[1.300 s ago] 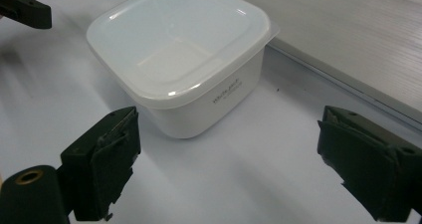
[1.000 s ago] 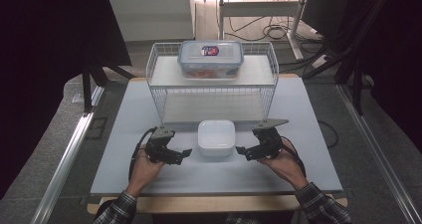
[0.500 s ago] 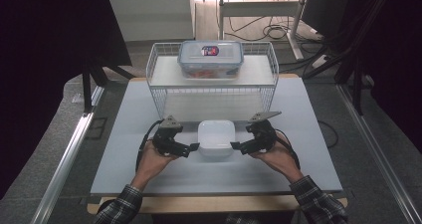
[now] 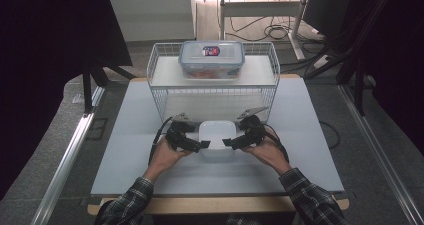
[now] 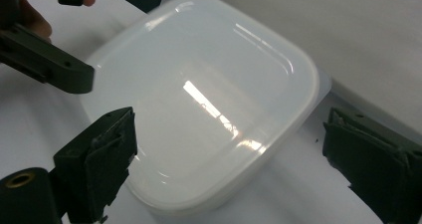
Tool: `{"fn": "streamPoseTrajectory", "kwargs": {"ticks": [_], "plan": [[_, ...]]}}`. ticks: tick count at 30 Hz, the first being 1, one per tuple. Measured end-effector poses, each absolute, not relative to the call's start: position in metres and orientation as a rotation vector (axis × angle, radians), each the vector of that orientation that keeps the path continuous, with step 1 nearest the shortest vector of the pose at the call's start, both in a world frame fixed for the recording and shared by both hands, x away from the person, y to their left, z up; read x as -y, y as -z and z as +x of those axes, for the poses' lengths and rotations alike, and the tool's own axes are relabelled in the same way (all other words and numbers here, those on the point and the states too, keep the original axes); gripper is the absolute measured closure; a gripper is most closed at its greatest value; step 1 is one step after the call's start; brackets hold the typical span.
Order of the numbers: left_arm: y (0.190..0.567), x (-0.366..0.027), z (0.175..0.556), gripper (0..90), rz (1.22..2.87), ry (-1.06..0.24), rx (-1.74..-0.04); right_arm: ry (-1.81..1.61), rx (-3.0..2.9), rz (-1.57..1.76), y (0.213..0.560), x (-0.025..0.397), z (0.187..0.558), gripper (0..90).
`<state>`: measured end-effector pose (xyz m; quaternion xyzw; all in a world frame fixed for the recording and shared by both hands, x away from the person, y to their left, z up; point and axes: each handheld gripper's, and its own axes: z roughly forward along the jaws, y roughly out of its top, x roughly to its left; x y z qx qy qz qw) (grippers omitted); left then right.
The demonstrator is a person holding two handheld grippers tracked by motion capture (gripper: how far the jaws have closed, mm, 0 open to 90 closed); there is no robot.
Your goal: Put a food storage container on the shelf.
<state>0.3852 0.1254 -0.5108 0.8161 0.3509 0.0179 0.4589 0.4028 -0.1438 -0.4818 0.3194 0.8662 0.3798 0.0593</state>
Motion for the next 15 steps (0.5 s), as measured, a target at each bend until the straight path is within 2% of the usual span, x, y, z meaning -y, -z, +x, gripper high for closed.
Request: {"fn": "streamPoseTrajectory", "kwargs": {"ticks": [1, 6, 9, 11, 13, 15], "plan": [[0.512, -0.125, 0.386, 5.7, 2.003, -0.022, -0.862, -1.184, -2.641, 1.014, 0.486, 0.145, 0.405, 7.5], [0.513, -0.122, 0.383, 9.1, 2.006, 0.068, -0.865, -1.253, -2.710, 1.122, 0.492, 0.149, 0.409, 12.3], [0.510, -0.124, 0.379, 15.0, 1.998, 0.097, -0.901, -1.255, -2.708, 1.177, 0.491, 0.153, 0.407, 20.1], [0.507, -0.127, 0.376, 22.8, 1.995, 0.082, -0.915, -1.245, -2.681, 1.196, 0.486, 0.156, 0.402, 28.4], [0.504, -0.130, 0.372, 36.9, 1.978, 0.047, -0.932, -1.250, -2.651, 1.215, 0.483, 0.160, 0.397, 36.6], [0.501, -0.133, 0.369, 46.9, 1.965, 0.031, -0.953, -1.257, -2.619, 1.241, 0.481, 0.162, 0.392, 43.7]]}}
